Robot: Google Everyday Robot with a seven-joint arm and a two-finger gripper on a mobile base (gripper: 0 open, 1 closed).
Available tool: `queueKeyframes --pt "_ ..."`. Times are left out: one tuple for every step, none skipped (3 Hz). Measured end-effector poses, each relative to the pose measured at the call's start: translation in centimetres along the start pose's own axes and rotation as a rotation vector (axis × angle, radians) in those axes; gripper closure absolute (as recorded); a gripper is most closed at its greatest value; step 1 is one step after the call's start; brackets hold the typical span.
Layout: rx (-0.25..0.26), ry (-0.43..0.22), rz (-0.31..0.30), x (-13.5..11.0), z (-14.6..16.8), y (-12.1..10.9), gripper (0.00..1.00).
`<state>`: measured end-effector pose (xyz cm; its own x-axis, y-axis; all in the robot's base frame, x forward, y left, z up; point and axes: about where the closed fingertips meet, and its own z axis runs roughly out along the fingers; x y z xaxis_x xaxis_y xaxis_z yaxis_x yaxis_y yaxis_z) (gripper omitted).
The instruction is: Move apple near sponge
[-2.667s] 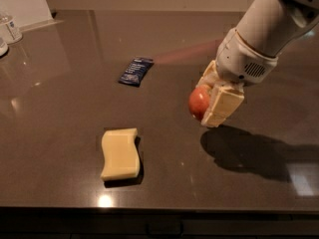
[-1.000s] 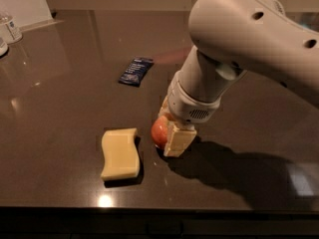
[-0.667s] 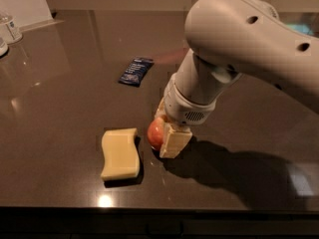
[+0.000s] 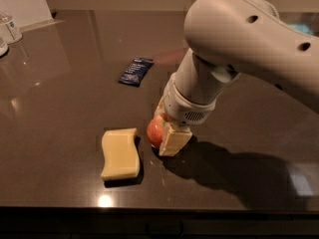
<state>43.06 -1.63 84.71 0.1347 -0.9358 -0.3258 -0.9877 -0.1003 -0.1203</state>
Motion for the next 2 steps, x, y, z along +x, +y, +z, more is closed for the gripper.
queueKeyframes --pt "0.001 0.001 -0.002 -0.09 -0.05 0.04 0.00" --pt "0.001 0.001 -0.002 -0.09 -0.05 0.04 0.00"
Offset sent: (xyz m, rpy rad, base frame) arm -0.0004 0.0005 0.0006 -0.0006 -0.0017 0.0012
